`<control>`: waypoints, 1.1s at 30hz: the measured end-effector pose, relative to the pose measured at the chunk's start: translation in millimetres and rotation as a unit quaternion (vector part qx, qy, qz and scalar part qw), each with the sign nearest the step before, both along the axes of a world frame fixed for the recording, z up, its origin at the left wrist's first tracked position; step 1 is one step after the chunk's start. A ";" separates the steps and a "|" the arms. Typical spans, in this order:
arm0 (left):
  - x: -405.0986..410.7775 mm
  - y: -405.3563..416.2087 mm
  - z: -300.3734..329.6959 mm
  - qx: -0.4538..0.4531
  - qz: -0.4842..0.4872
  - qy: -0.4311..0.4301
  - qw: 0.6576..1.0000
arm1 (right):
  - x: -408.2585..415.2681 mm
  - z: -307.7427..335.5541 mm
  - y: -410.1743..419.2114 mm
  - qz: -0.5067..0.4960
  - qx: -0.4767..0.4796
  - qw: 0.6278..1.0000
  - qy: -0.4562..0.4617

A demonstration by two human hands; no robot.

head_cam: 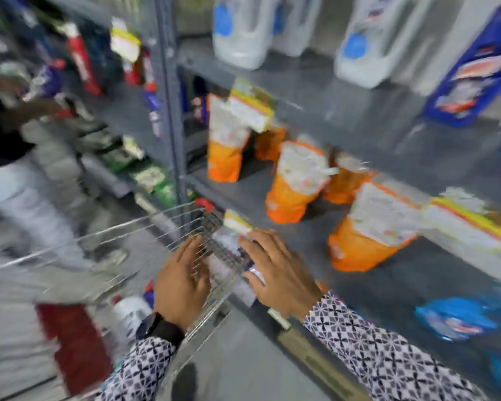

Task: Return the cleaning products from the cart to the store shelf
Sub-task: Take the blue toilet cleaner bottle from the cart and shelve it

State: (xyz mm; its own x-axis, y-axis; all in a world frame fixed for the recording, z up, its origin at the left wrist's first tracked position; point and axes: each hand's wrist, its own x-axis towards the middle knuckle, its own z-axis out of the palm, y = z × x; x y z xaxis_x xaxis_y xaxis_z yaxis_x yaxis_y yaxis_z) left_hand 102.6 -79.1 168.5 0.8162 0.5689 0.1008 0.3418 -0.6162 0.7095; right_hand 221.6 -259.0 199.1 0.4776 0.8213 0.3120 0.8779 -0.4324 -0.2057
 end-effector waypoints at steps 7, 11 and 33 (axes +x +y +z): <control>-51.3 148.7 -166.1 -0.483 0.244 0.110 0.834 | 12.3 -131.5 156.6 0.042 -0.225 0.921 0.315; -62.1 186.6 -251.6 -0.578 0.280 0.150 0.752 | 19.1 -221.0 226.4 0.000 -0.337 0.848 0.408; -26.5 178.3 -392.5 -0.680 0.326 0.162 0.637 | -9.3 -417.5 300.2 -0.230 -0.382 0.750 0.488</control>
